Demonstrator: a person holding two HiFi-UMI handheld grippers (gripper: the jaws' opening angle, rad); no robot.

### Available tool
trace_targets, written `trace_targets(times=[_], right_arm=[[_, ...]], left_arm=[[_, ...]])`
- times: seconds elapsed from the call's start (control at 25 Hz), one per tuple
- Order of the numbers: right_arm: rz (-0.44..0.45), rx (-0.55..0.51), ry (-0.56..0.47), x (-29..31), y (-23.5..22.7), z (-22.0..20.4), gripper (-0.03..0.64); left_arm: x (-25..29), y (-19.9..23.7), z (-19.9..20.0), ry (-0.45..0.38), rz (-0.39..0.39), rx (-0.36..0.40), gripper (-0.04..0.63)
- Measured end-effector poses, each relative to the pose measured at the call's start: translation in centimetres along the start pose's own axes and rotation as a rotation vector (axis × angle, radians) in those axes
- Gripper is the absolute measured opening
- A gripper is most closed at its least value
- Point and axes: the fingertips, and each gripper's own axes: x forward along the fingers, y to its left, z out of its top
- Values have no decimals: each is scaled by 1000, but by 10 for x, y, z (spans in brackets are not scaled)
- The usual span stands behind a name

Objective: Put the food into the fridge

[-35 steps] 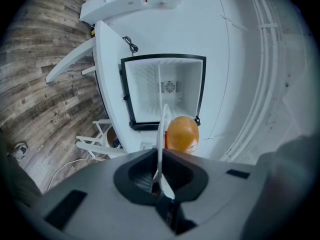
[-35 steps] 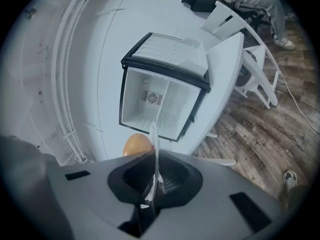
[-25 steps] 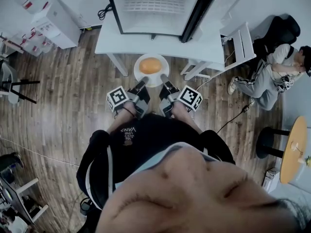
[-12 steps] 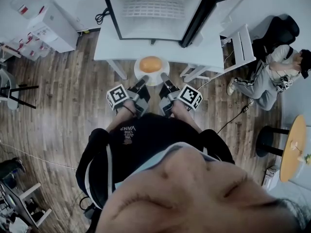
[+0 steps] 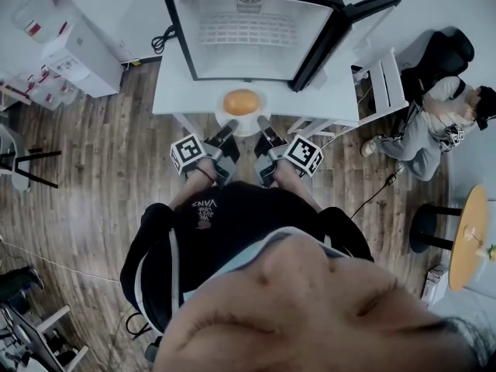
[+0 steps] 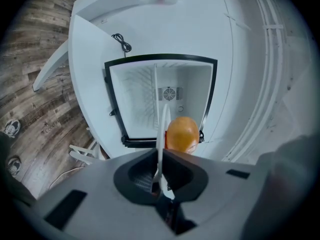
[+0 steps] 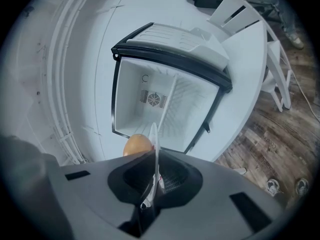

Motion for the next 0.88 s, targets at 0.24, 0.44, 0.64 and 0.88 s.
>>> trace_targets(times=[0.24, 0.44, 0.64, 0.88], right_arm=[[-10, -3, -35, 22, 1, 6, 21], [-23, 3, -62, 39, 0, 9, 21], [-26, 7, -83, 54, 1, 10, 21], [-33, 11, -104, 70, 2, 6, 21]], left_arm=[[11, 0, 23, 34, -15, -3, 32], [18, 5, 41, 65, -10, -13, 32], [22, 4, 56, 85, -14, -9, 32], [22, 7, 74, 106, -11, -3, 32]])
